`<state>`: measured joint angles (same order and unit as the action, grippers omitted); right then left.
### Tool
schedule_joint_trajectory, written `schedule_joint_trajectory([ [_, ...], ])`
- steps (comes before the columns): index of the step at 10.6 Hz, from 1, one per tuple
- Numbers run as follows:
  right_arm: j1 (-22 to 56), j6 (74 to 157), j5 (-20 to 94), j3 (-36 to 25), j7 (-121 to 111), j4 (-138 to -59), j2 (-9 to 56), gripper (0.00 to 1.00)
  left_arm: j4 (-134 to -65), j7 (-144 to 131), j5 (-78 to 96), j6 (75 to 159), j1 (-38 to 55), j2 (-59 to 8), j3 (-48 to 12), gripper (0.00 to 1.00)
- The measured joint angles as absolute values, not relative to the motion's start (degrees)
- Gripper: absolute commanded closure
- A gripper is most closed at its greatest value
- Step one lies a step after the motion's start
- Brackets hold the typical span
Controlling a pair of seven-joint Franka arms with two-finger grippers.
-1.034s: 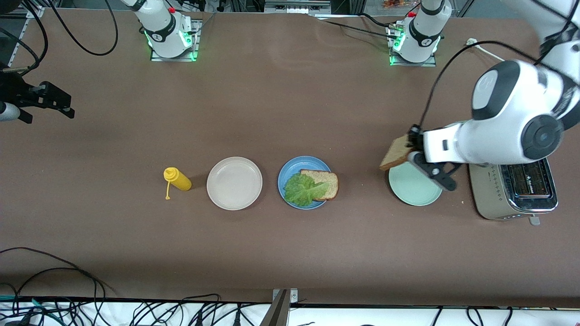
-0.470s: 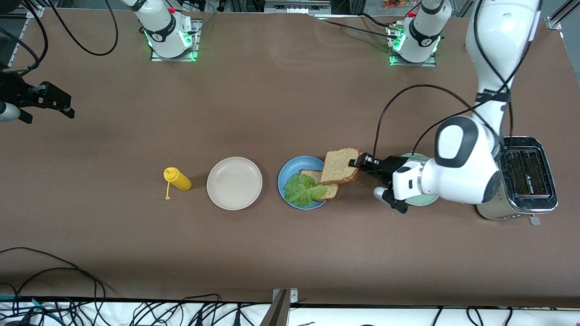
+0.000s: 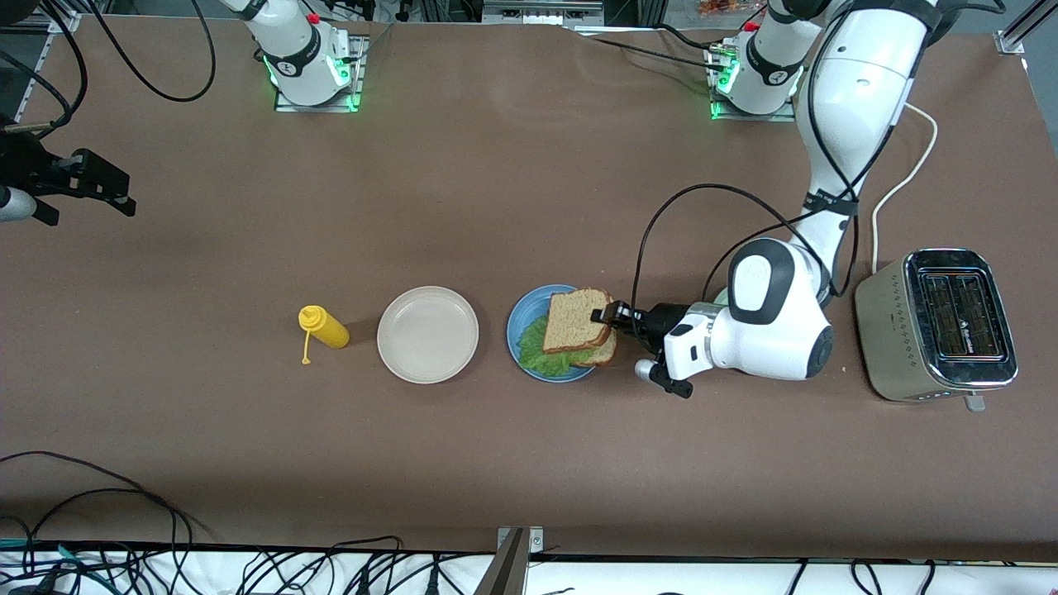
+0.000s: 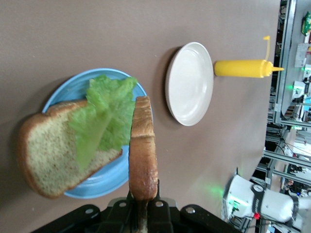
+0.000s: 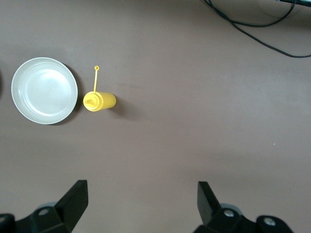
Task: Make sandwich in blue plate with both arms
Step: 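Lower the bread onto the lettuce on the blue plate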
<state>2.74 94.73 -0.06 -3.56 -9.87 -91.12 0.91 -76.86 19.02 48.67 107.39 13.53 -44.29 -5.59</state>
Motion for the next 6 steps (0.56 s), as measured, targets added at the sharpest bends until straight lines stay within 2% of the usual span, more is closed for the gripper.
schedule_joint_trajectory([
  [2,2.7,94.7,-0.1,-3.6,-9.9,-91.1,0.9,0.00,-76.8,19.0,48.7,110.8,14.3,-46.4,-5.6,0.97],
  [3,2.7,94.7,-0.1,-3.6,-9.9,-91.1,0.9,0.00,-76.8,19.0,48.7,112.5,14.7,-47.5,-5.6,0.91],
  [4,2.7,94.7,-0.1,-3.6,-9.9,-91.1,0.9,0.00,-76.7,19.0,48.7,113.7,15.2,-48.4,-5.6,0.49],
  [5,2.7,94.7,-0.1,-3.6,-9.9,-91.1,0.9,0.00,-76.6,19.0,48.7,114.3,15.6,-48.7,-5.6,0.00],
  [6,2.7,94.7,-0.1,-3.6,-9.9,-91.1,0.9,0.00,-76.5,19.0,48.7,114.4,15.8,-48.8,-5.6,0.00],
])
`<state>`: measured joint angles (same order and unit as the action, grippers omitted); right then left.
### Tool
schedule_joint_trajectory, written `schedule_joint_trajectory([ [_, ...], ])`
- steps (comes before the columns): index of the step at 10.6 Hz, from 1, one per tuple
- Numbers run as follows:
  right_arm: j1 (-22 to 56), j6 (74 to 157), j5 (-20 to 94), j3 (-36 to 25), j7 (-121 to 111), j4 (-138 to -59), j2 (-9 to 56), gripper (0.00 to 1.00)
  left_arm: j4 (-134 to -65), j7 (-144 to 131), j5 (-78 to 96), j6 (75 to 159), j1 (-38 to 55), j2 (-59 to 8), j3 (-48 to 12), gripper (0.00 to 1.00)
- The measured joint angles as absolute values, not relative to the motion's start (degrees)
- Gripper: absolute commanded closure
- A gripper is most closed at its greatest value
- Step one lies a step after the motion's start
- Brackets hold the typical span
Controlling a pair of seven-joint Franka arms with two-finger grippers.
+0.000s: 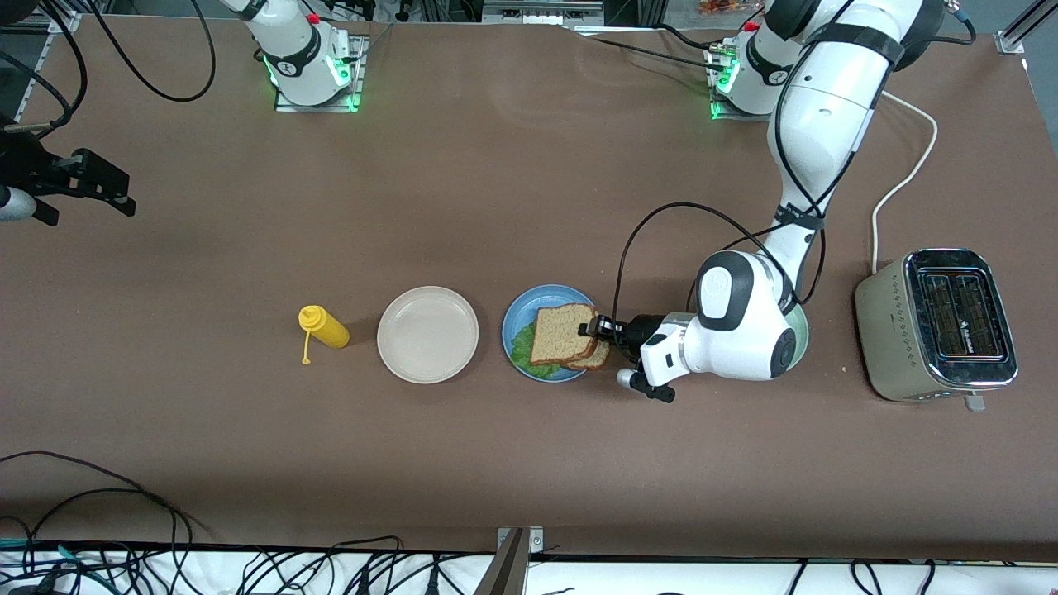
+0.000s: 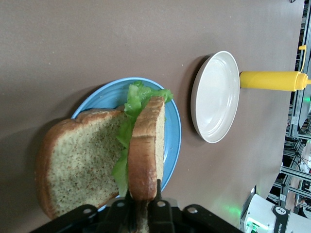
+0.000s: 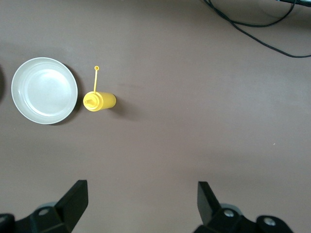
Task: Make sandwich in blue plate with both arms
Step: 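Lower the bread onto the lettuce on the blue plate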
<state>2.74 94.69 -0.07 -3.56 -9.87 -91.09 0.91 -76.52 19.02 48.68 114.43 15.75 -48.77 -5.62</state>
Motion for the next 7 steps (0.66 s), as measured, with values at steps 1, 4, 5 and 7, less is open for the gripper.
schedule_joint_trajectory([
  [1,2.7,94.7,-0.1,-3.6,-9.9,-91.1,0.9,0.00,-76.4,19.0,48.7,114.5,15.7,-48.8,-5.6,0.00],
  [4,2.7,94.7,-0.1,-3.6,-9.9,-91.1,0.9,0.00,-75.4,19.0,48.7,114.5,15.6,-48.7,-5.3,0.00],
  [5,2.7,94.7,-0.1,-3.6,-9.9,-91.1,0.9,0.00,-74.9,18.9,48.7,114.5,15.6,-48.6,-5.3,0.00],
  [7,2.7,94.7,-0.1,-3.6,-9.9,-91.1,0.9,0.00,-74.6,18.2,46.2,113.5,15.5,-47.8,-5.1,0.00],
])
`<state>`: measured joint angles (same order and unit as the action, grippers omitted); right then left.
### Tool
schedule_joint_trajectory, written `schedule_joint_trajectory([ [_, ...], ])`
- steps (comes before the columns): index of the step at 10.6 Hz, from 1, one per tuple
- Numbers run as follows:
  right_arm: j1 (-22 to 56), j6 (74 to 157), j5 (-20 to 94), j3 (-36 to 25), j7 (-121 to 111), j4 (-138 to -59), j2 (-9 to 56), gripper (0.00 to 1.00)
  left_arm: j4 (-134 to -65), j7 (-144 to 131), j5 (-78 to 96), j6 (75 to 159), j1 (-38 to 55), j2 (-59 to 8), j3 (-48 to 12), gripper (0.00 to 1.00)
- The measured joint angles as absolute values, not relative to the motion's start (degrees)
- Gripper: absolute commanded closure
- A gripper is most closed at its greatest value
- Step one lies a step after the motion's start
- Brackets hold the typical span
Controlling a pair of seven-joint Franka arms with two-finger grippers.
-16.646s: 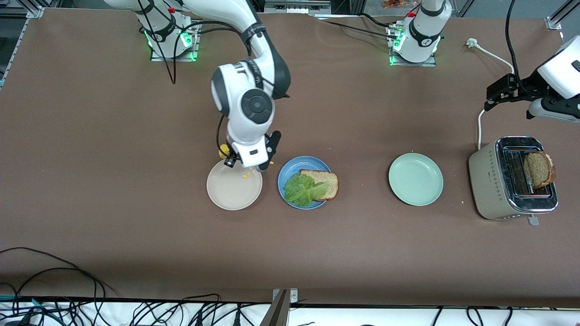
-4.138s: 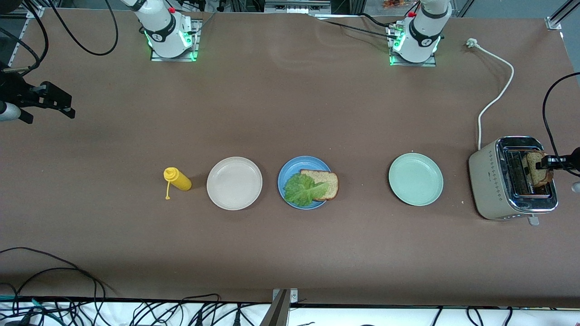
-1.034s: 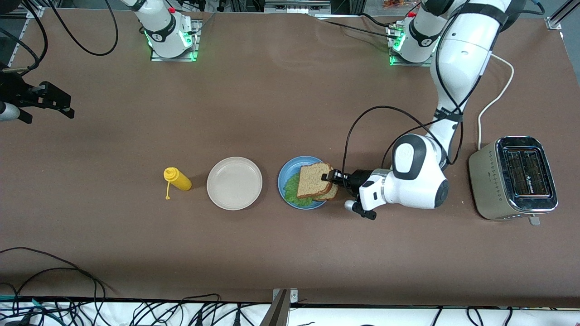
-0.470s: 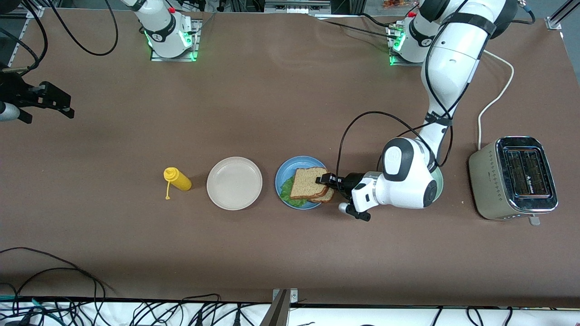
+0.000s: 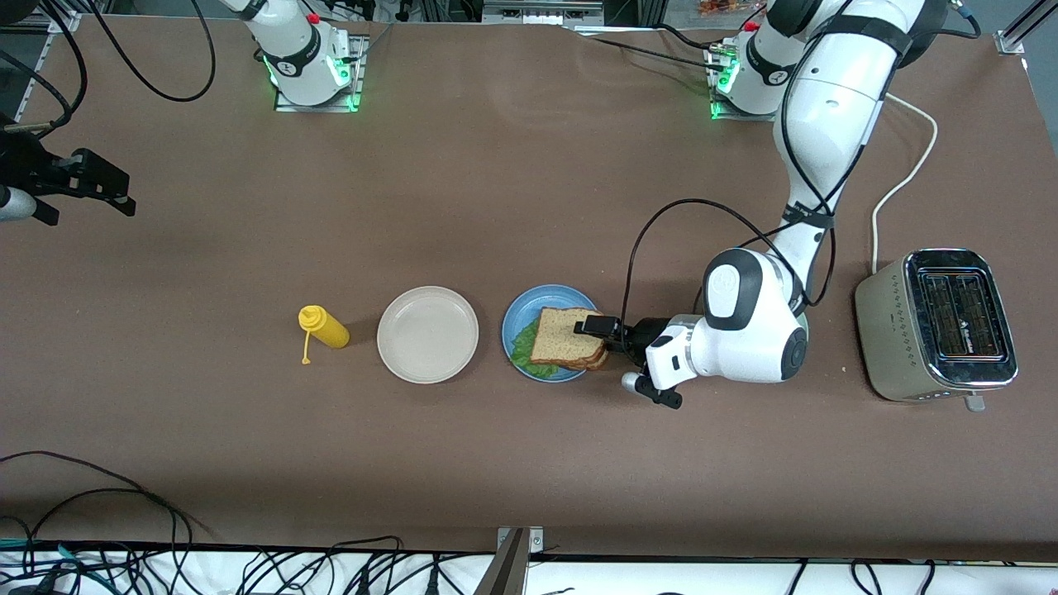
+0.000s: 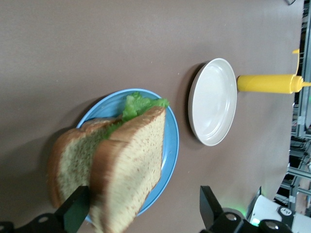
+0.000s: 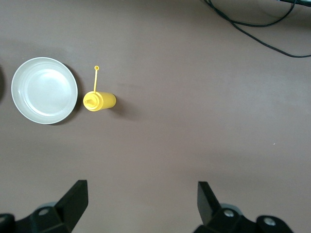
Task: Make sandwich in blue plate with both arms
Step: 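Lower the bread onto the lettuce on the blue plate, then open the left gripper to release the top bread slice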
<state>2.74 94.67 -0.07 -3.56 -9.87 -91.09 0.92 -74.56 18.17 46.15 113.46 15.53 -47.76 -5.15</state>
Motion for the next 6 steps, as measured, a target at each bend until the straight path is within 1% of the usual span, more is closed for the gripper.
schedule_joint_trajectory([
  [6,2.7,94.4,-0.1,-3.6,-9.9,-91.1,0.9,0.00,-74.2,7.8,30.5,106.2,15.2,-42.3,-5.0,0.00],
])
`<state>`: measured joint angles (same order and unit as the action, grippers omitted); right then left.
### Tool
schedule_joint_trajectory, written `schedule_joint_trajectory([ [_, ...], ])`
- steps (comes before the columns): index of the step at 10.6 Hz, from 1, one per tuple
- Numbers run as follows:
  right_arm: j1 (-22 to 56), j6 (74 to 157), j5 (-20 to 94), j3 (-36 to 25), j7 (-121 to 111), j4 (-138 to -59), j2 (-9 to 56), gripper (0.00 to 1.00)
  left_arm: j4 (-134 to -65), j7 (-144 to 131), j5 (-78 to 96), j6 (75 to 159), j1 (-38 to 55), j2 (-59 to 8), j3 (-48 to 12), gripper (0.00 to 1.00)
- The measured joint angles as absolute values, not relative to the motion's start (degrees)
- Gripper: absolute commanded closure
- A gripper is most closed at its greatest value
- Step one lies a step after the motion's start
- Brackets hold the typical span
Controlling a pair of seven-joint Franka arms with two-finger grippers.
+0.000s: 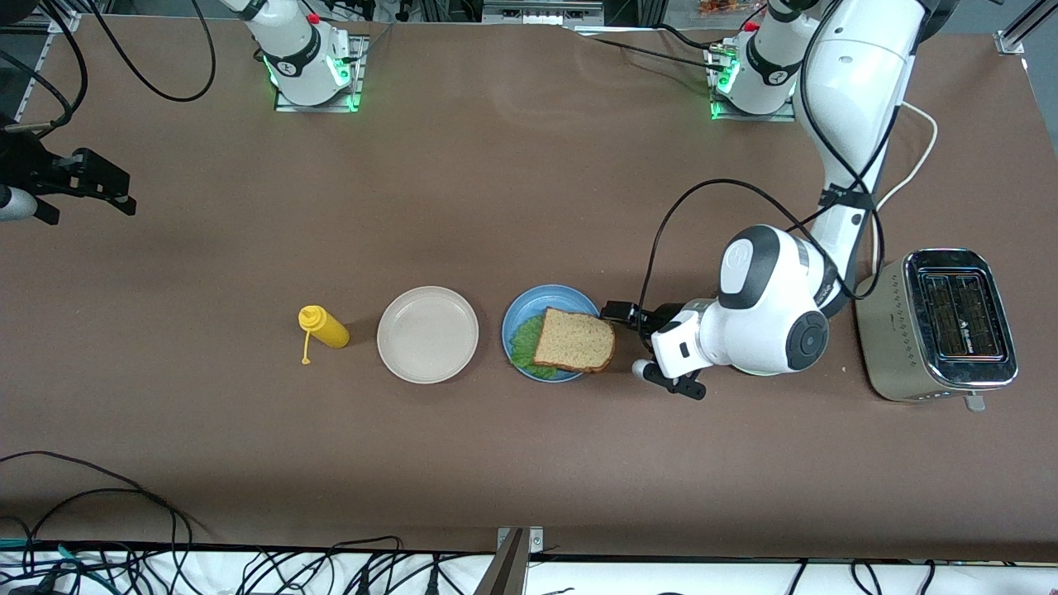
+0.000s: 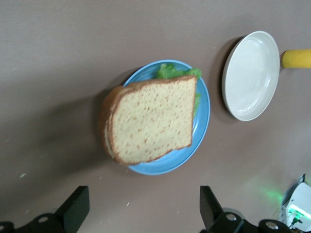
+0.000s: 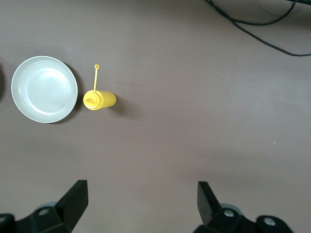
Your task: Make sandwich in blue plate with both arms
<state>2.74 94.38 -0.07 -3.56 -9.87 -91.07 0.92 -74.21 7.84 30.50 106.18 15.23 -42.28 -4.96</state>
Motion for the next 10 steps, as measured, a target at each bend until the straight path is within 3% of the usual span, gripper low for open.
schedule_joint_trajectory([
  [5,2.7,94.3,-0.1,-3.6,-9.9,-91.0,0.9,0.00,-73.6,1.1,1.0,99.7,15.4,-32.3,-4.8,0.00],
  [10,2.8,94.2,-0.1,-3.6,-9.9,-91.0,1.0,0.00,-73.4,0.5,-6.7,88.0,14.1,-22.2,-4.1,0.00],
])
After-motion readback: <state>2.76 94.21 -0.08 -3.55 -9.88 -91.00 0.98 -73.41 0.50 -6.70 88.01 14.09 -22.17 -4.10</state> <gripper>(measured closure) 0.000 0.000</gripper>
